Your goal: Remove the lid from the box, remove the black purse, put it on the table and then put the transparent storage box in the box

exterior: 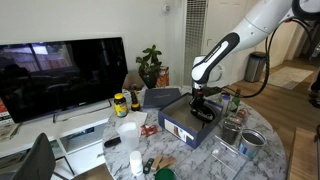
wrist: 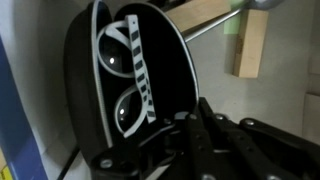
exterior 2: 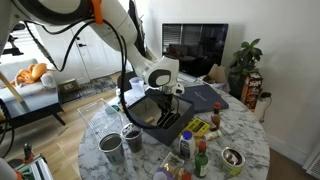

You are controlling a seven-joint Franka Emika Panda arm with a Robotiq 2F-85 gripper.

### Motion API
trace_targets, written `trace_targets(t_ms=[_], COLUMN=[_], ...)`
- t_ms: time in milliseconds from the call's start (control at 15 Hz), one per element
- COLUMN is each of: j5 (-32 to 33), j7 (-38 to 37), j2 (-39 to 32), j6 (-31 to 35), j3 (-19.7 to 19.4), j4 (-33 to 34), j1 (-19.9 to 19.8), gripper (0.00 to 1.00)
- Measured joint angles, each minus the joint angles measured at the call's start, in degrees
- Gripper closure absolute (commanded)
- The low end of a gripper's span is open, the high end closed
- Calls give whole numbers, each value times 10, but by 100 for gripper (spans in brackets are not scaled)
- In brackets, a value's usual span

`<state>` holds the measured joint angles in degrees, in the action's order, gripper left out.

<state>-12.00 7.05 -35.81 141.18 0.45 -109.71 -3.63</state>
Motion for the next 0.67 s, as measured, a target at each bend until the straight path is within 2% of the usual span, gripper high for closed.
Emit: trace_targets(t_ms=[467, 667], j5=[12, 14], j7=[-52, -67], j2=[85, 142], j6=[-34, -46], j3=[4, 22], j4=[-36, -63], j1=[32, 53], gripper=[99, 99])
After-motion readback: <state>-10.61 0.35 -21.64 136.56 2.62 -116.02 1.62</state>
